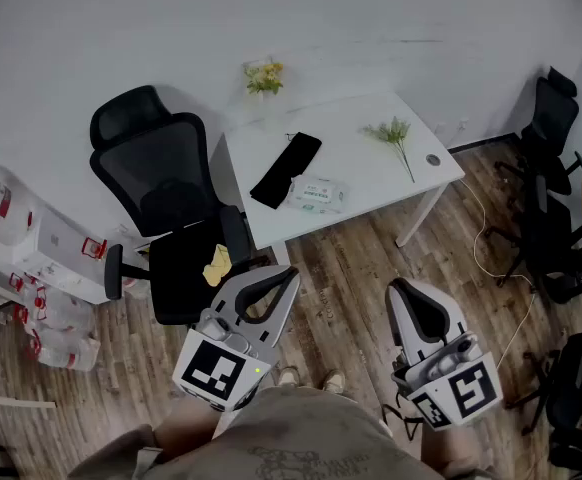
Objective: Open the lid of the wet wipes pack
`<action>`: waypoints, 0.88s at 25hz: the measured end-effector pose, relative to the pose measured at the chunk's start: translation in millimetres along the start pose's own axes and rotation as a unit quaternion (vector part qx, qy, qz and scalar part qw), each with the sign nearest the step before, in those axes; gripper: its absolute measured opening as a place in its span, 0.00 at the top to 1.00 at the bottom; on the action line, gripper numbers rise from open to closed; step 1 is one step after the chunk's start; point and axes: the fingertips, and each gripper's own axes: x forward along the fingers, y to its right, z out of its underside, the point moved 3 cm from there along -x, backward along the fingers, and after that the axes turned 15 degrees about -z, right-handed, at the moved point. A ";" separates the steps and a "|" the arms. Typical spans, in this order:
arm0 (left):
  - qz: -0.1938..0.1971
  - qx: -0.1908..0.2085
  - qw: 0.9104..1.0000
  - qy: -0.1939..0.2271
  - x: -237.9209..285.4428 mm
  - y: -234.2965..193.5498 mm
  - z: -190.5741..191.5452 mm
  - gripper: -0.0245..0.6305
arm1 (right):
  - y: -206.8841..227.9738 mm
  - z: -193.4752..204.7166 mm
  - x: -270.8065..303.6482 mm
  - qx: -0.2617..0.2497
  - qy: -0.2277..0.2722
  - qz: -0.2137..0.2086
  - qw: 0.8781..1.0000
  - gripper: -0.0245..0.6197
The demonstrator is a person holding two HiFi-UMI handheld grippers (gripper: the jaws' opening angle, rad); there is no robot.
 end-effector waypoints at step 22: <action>-0.031 0.012 0.999 -0.005 9.3 20.9 -0.1 0.94 | 17.4 9.3 -21.9 0.020 0.019 -0.026 0.999 0.87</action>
